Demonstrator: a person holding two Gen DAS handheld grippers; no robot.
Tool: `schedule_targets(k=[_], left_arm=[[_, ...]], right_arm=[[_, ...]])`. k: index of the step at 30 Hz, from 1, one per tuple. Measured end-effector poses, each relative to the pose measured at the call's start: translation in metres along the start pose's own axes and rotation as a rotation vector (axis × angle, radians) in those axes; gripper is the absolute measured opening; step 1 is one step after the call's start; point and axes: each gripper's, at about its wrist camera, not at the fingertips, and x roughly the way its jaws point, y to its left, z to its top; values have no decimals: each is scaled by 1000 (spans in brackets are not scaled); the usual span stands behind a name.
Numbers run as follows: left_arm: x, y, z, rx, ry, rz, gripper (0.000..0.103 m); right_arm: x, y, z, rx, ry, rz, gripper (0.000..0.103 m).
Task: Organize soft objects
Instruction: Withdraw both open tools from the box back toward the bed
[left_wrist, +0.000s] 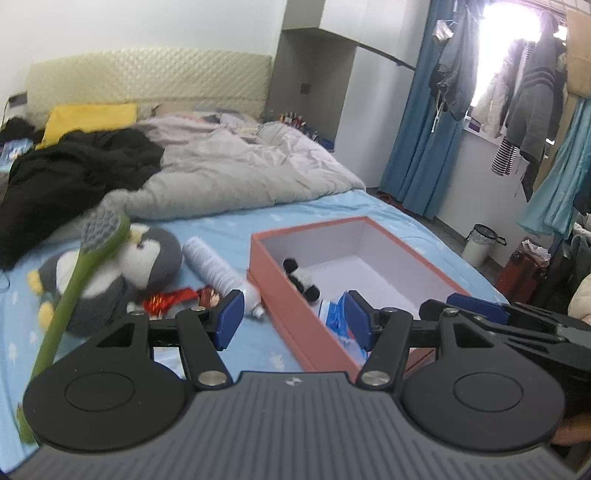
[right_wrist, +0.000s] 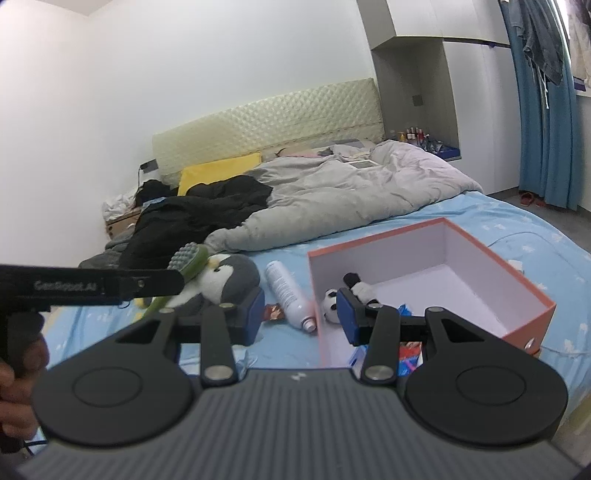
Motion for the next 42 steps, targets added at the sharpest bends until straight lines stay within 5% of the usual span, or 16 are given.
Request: schedule_targets(k=[18, 42], left_arm=[[-12, 49, -94, -84, 133, 80, 66], [85, 139, -119, -143, 221, 173, 76]], right_arm=[[0, 40, -67, -41, 173, 31, 46], [121, 69, -80, -81, 289, 90, 46]])
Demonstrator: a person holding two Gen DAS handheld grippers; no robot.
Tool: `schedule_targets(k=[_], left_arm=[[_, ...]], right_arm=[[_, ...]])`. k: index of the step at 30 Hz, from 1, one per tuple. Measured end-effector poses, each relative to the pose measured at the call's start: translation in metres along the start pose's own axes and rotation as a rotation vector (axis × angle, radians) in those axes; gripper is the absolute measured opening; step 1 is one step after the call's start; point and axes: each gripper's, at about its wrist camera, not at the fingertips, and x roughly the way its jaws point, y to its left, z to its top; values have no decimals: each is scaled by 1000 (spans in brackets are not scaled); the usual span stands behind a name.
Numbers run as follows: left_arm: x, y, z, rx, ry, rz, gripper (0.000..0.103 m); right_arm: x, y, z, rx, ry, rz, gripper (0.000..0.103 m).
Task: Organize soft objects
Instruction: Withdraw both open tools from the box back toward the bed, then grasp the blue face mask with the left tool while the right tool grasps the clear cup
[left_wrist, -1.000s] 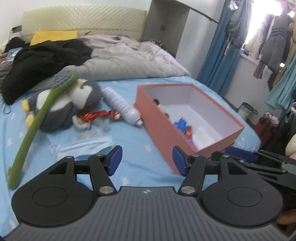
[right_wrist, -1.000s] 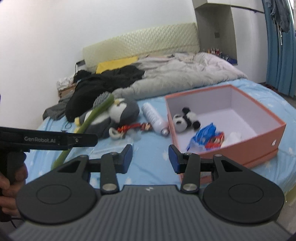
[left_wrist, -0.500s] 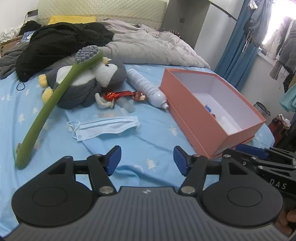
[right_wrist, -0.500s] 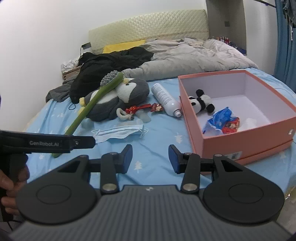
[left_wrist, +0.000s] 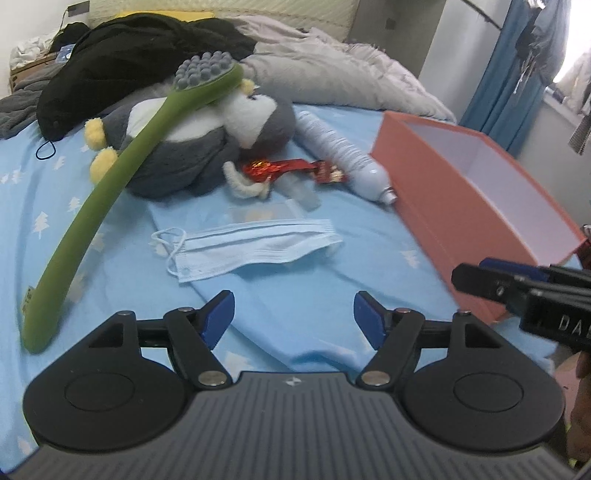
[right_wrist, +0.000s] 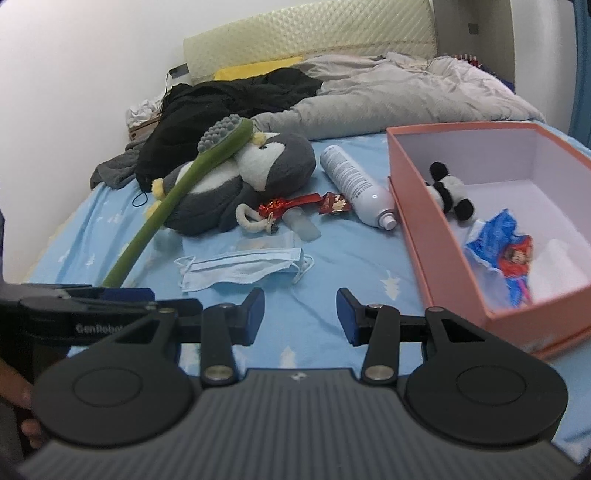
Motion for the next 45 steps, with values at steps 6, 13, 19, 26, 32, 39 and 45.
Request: schedule_targets(k=[6, 13, 19, 26, 32, 39, 45], left_arm=[[32, 14, 9, 40, -7, 37, 77], [74, 21, 20, 164, -1, 67, 78], [105, 34, 34, 208, 35, 31, 78], [132, 39, 49, 274, 57, -34, 78], [145, 51, 49, 262, 106, -118, 78], [144, 60, 48, 234, 113, -164, 63], [136, 56, 46, 243, 131, -181, 30]], right_arm=[[44, -2, 12, -11, 28, 10, 46], [97, -8, 29, -14, 57, 24, 46], [142, -13, 41, -17, 85, 32, 46], [190, -18, 56, -24, 91, 36, 45], [222, -21, 63, -27, 114, 43, 45], [244, -20, 61, -64, 144, 97, 45], [246, -15, 62, -103, 158, 95, 20]])
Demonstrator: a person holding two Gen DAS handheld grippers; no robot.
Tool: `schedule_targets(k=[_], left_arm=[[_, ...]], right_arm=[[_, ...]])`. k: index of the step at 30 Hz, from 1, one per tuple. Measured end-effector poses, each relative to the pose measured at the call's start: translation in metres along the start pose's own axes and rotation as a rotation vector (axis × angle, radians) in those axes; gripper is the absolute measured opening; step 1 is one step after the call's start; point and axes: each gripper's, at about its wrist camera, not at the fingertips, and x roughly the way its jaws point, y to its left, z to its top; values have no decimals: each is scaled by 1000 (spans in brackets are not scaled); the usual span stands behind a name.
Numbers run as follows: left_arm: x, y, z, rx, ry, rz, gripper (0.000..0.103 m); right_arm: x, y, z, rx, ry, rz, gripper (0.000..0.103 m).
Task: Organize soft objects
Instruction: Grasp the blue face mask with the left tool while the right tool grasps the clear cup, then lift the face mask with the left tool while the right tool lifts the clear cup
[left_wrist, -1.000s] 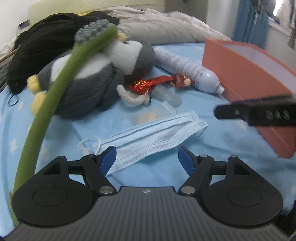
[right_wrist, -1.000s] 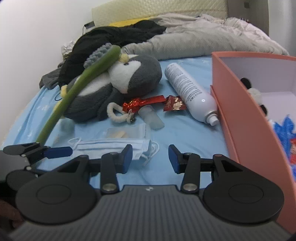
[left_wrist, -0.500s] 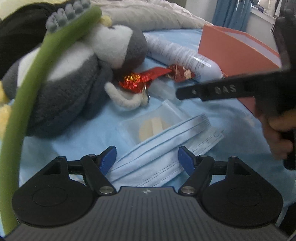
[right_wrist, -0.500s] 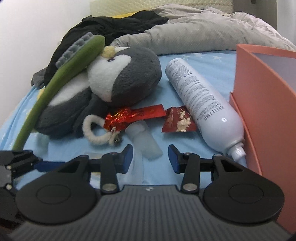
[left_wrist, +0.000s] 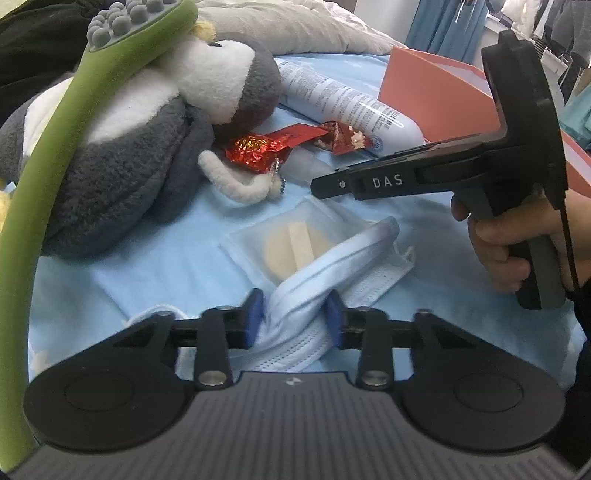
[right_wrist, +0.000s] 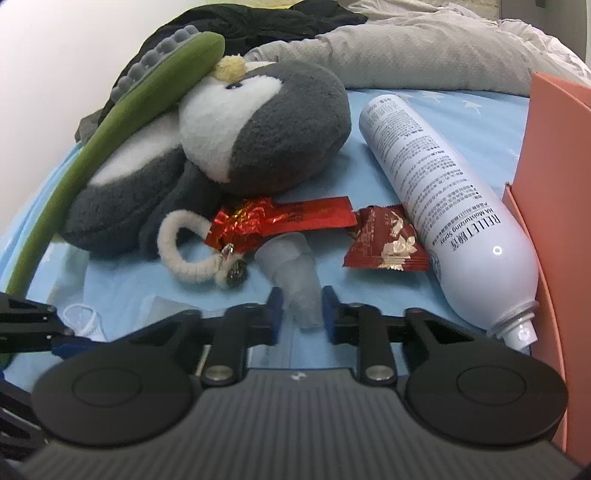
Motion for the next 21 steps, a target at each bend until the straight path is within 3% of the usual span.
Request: schedule_targets(k=[5, 14, 21], left_arm=[[-10, -5, -4, -29, -5, 13, 16], [-36, -11, -13, -152, -20, 37, 13], [-50, -13, -34, -350, 44, 43, 15]], right_arm=[[-9, 0, -2, 0, -6, -6, 16], [-40, -1, -12, 14, -16, -45, 16], [-69, 2, -31, 47, -8, -60, 16]])
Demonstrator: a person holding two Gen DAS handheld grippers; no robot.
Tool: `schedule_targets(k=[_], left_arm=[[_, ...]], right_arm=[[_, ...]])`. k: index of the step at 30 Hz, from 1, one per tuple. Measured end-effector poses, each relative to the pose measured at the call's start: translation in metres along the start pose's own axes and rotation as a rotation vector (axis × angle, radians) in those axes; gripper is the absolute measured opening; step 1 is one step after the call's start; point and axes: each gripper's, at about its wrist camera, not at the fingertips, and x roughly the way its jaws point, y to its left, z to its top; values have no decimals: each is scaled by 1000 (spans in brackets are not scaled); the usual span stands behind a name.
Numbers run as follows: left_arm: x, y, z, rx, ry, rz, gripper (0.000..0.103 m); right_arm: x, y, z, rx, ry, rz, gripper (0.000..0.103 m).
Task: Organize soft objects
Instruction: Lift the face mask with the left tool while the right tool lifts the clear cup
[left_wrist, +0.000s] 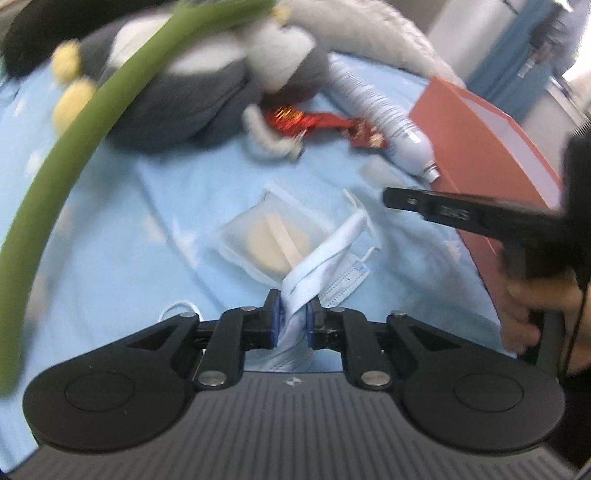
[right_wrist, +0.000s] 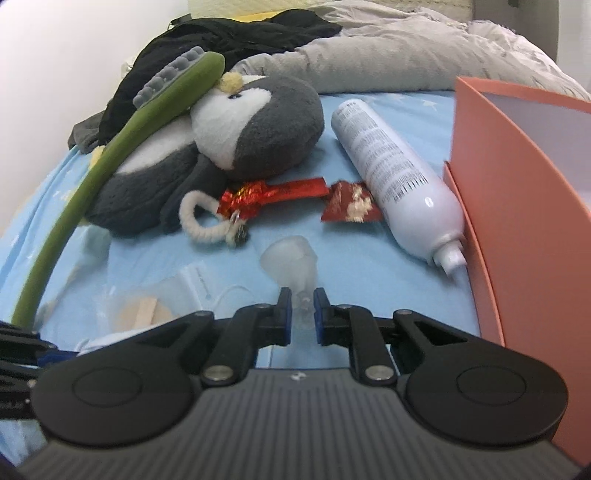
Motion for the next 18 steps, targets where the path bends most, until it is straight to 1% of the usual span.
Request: schedule_targets(k=[2, 4, 7, 10, 13, 15, 16, 17, 18], left_arm=[[-4, 0, -8, -26, 5, -2, 16], [-7, -1, -15, -32, 6, -4, 21], [-12, -4, -23, -13, -4, -21, 22], [-10, -12, -28, 29, 8, -39, 32], [-5, -20, -32, 83, 22, -30, 32], [-3, -22, -34, 97, 18, -24, 30], [-4, -24, -36, 104, 12, -20, 26], [-5, -25, -36, 109, 4, -16, 18], [-7, -26, -37, 111, -7, -11, 17]], right_arm=[[-7, 2, -7, 5, 7, -4, 16], [-15, 5, -16, 6, 17, -3, 16], [-26, 9, -27, 5, 26, -1, 16], [-33, 12, -37, 6, 37, -9, 16], [-39, 13, -46, 8, 48, -15, 16], [-44, 12, -51, 23, 50, -17, 16], [-47, 11, -53, 29, 50, -20, 16], [-49, 10, -55, 33, 50, -24, 16], [-52, 10, -57, 38, 50, -28, 16]])
